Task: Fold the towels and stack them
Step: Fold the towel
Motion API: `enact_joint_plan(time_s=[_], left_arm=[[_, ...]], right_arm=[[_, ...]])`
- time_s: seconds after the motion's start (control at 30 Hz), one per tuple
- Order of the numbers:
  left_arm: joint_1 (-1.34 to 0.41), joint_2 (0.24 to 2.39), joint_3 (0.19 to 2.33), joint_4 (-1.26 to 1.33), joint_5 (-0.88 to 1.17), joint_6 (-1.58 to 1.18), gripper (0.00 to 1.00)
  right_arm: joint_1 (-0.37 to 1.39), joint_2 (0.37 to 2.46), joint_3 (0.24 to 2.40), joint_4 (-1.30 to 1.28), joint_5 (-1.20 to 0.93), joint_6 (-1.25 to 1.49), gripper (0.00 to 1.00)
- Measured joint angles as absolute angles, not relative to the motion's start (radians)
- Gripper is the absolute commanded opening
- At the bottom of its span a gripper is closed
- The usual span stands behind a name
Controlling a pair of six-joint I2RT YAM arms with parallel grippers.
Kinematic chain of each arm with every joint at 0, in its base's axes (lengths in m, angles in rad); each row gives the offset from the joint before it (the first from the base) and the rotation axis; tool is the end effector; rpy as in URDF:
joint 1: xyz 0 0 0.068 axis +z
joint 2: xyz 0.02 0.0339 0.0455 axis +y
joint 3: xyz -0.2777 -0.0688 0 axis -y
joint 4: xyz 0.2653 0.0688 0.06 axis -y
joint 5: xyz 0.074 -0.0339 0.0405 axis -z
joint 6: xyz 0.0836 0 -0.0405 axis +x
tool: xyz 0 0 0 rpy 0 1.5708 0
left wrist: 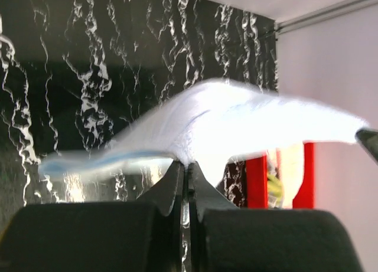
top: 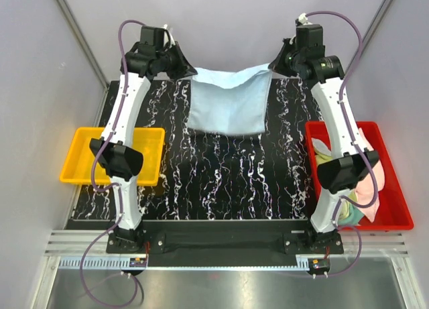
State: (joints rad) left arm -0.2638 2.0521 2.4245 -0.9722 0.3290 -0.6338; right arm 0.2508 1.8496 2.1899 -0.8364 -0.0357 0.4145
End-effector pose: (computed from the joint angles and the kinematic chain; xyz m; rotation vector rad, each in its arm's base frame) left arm 0.4759 -0.1565 0.4256 -0.2210 2.2558 -0.8546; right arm 0.4497 0.1183 0.4506 0.1492 2.0915 0.4433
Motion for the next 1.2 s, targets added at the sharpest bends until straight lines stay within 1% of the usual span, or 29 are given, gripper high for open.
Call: enact_joint_plan(time_s=[0.03,0.1,0.13,0.17,0.23,0.33,0.4,0.5,0.6,0.7,0.77,0.83,0.87,0.9,0.93,1.0,1.03,1.1,1.13,1.17,1.2], left_arm=[[-0.248,2.064,2.44,-0.963,0.352,-0.636,0.0],[-0.224,2.045,2.403,-0.95,0.391,-0.64,0.0],[-0.217,2.019,2.345,-0.919,0.404,-0.64,0.0],[-0.212,1.968,2.242,-0.877,0.416,-0.641,0.0],[-0.211,1.872,2.041,-0.824,0.443,-0.641,0.0],[-0.227,1.757,1.747,-0.723,0.477,-0.636,0.0],[-0.245,1.708,1.543,-0.646,0.505,-0.633,0.0],[-0.276,1.71,1.321,-0.562,0.523,-0.618,0.0],[-0.31,1.718,1.098,-0.517,0.507,-0.607,0.0],[-0.33,1.707,0.894,-0.466,0.485,-0.616,0.0],[-0.344,1.668,0.814,-0.454,0.522,-0.643,0.0],[-0.372,1.606,0.757,-0.421,0.484,-0.647,0.07],[-0.385,1.588,0.739,-0.414,0.475,-0.648,0.11],[-0.393,1.578,0.73,-0.411,0.471,-0.651,0.22],[-0.405,1.571,0.725,-0.406,0.463,-0.652,0.27],[-0.424,1.561,0.722,-0.401,0.45,-0.665,0.29],[-0.435,1.551,0.722,-0.403,0.434,-0.67,0.32],[-0.452,1.53,0.727,-0.429,0.395,-0.672,0.38],[-0.46,1.516,0.731,-0.453,0.369,-0.669,0.42],[-0.465,1.502,0.747,-0.503,0.335,-0.663,0.44],[-0.466,1.49,0.778,-0.562,0.3,-0.656,0.46]], right_arm=[[0.233,1.887,2.263,-0.86,-0.038,0.408,0.0],[0.208,1.91,2.325,-0.887,-0.043,0.4,0.0],[0.197,1.897,2.315,-0.895,-0.046,0.398,0.0],[0.191,1.868,2.274,-0.885,-0.049,0.397,0.0],[0.189,1.758,2.069,-0.837,-0.065,0.397,0.0],[0.198,1.576,1.7,-0.745,-0.077,0.402,0.0],[0.203,1.501,1.497,-0.701,-0.089,0.419,0.0],[0.208,1.46,1.201,-0.595,-0.105,0.457,0.0],[0.216,1.465,0.972,-0.542,-0.116,0.493,0.0],[0.229,1.468,0.835,-0.542,-0.121,0.521,0.0],[0.238,1.468,0.762,-0.53,-0.13,0.54,0.0],[0.245,1.459,0.71,-0.509,-0.159,0.564,0.0],[0.247,1.438,0.691,-0.49,-0.162,0.575,0.03],[0.253,1.42,0.672,-0.475,-0.163,0.587,0.12],[0.261,1.406,0.657,-0.463,-0.165,0.599,0.18],[0.287,1.375,0.629,-0.447,-0.174,0.622,0.25],[0.3,1.36,0.617,-0.448,-0.176,0.632,0.28],[0.316,1.322,0.604,-0.472,-0.176,0.646,0.31],[0.32,1.296,0.604,-0.498,-0.172,0.65,0.33],[0.321,1.269,0.611,-0.529,-0.161,0.653,0.38],[0.322,1.246,0.624,-0.558,-0.149,0.653,0.38]])
